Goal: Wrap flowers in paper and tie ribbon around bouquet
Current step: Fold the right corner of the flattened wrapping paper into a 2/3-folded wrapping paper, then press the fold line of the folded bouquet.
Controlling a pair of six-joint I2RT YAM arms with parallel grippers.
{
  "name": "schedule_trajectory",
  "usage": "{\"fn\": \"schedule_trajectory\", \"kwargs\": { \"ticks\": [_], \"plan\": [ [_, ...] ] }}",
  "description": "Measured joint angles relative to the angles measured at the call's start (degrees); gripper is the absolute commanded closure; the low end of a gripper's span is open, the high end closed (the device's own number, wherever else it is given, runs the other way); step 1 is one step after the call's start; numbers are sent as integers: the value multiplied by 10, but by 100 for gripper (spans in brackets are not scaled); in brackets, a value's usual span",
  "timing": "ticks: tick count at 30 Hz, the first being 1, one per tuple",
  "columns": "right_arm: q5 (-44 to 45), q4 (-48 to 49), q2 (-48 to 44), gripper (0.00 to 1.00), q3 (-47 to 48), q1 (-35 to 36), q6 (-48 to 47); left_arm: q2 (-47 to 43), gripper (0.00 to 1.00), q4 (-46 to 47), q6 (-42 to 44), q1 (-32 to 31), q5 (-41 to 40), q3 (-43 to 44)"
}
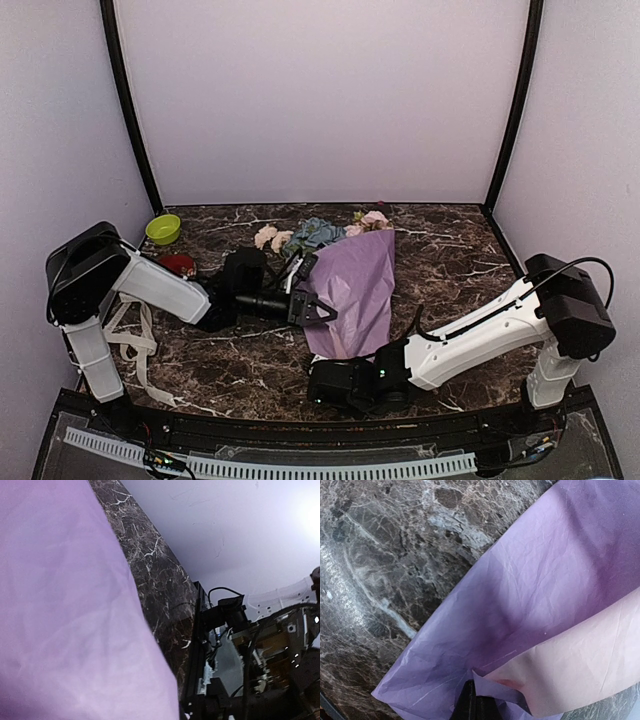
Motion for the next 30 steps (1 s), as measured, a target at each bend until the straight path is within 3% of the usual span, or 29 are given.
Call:
{"fn": "schedule_trajectory", "kwargs": {
  "ticks": [5, 8, 15, 24, 26, 30],
  "plan": [
    [1, -5, 0, 99, 2, 0, 0, -1, 100, -10, 6, 7, -18, -9],
    [2, -11, 0, 86, 9, 1, -1, -7, 100, -52, 21, 23, -33, -14],
    [-9, -23, -37, 67, 13, 3, 6, -12, 100, -147, 98, 51, -78, -27],
    [-75, -36, -160, 43, -5, 2, 5, 20, 100, -144, 144, 70, -85, -45],
    [-103, -31, -205, 44, -13, -5, 12, 26, 100, -134, 146, 73, -79, -52],
    [-184, 35, -277, 59, -43, -65, 38, 28, 100, -108, 147, 76, -71, -64]
  ]
}}
